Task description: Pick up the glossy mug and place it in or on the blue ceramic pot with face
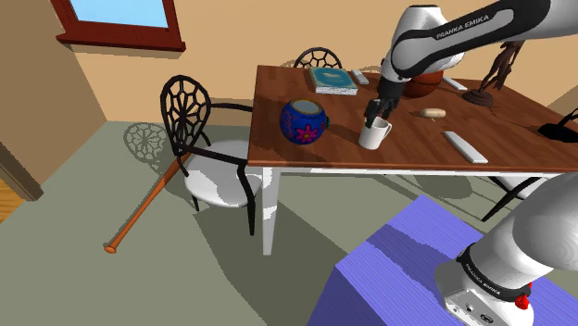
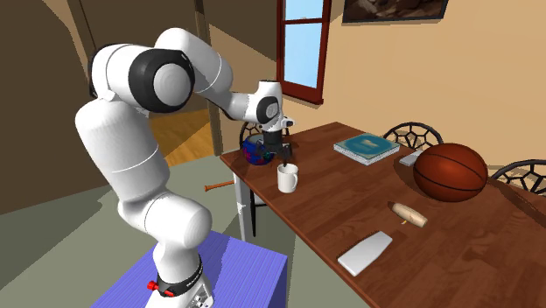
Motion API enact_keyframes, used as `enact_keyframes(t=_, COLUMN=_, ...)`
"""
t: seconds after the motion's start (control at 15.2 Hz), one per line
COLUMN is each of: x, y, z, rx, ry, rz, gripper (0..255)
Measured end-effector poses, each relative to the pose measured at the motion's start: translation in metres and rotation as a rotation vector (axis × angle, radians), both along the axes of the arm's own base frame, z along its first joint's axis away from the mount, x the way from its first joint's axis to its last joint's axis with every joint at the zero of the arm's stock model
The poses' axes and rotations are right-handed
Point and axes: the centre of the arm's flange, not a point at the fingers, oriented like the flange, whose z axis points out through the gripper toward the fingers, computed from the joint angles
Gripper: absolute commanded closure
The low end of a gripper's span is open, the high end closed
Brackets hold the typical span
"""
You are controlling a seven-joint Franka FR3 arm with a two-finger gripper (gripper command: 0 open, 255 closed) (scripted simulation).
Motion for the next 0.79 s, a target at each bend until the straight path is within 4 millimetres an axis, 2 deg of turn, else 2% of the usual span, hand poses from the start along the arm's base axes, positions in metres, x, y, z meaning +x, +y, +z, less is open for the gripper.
enact_keyframes(t=0.07, x=0.012, y=-0.006, z=-0.007, rx=-0.002, ry=-0.006, rz=-0.005, gripper=0)
enact_keyframes(t=0.13, x=0.015, y=-0.008, z=-0.014, rx=-0.003, ry=-0.008, rz=-0.007, gripper=0)
enact_keyframes(t=0.53, x=0.019, y=-0.010, z=-0.045, rx=-0.005, ry=-0.011, rz=-0.009, gripper=0)
enact_keyframes(t=0.79, x=0.020, y=-0.011, z=-0.053, rx=-0.005, ry=-0.012, rz=-0.010, gripper=0)
